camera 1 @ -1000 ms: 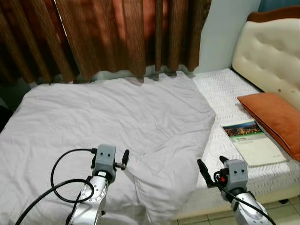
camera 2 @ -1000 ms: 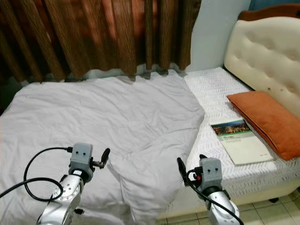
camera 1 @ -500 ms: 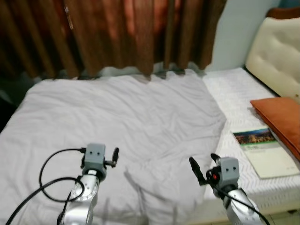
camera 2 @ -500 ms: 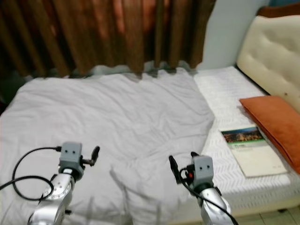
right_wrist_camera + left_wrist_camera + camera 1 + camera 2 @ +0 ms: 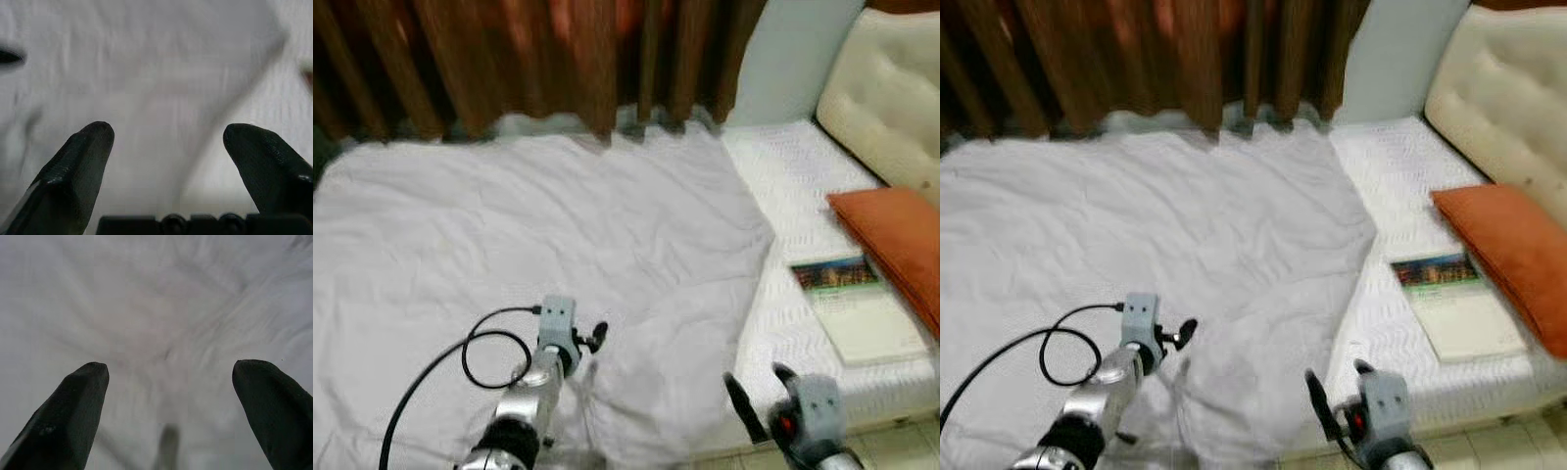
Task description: Clean up the room
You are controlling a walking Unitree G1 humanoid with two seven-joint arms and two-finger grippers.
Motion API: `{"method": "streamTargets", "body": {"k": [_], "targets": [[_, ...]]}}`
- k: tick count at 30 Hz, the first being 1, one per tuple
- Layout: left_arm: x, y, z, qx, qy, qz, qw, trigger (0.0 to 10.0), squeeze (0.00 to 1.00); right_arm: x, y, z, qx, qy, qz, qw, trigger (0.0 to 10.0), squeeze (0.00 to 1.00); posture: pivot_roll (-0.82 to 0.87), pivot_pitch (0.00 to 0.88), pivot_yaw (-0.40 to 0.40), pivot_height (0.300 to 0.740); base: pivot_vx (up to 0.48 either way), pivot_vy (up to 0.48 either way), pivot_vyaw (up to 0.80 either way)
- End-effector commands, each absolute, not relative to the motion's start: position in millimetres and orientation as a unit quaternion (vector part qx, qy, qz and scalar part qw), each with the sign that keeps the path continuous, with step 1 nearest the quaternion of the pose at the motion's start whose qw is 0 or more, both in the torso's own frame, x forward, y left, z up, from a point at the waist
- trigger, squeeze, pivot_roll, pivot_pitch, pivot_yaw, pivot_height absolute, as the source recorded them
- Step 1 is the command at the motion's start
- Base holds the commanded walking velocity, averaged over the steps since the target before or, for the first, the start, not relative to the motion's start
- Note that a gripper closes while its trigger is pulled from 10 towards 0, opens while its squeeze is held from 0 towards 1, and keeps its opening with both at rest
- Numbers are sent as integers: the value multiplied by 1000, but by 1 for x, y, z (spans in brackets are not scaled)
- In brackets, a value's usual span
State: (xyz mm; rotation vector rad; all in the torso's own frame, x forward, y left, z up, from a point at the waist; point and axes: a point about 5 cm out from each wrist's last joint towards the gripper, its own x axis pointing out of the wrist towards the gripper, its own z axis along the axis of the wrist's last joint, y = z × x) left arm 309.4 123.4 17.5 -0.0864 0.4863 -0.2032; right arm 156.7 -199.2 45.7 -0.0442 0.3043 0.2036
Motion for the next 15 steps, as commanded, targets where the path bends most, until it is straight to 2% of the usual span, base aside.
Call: {"method": "streamTargets", "body": {"k": [1,2,4,6,8,9,11,15], "targets": [[317,121,23,-37,228,-91,969,10000,0,140,-198,60,-23,155,103,982,10000,0,-267,405,-29,732,0,0,0],[320,120,26,-24,221,-89,971,10000,0,125,-197,67,-23,163,101,981,10000,0,-298,460,-31,732,0,0,0],[325,122,30,14,206,-78,975,10000,0,104,-196,69,-23,187,98,977,10000,0,-309,482,-32,732,0,0,0],[334,130,41,46,178,-52,982,10000,0,83,-196,75,-22,206,89,974,10000,0,-342,566,-45,732,0,0,0],[337,133,46,61,163,-45,984,10000,0,74,-196,81,-20,213,84,973,10000,0,-346,578,-46,732,0,0,0],[343,144,54,71,145,-23,987,10000,0,56,-195,90,-21,231,78,970,10000,0,-367,612,-43,732,0,0,0],[345,156,57,76,140,2,987,10000,0,37,-193,99,-22,253,71,965,10000,0,-392,644,-51,732,0,0,0],[344,174,55,85,153,43,984,10000,0,21,-192,103,-18,284,64,957,10000,0,-402,663,-58,732,0,0,0]]}}
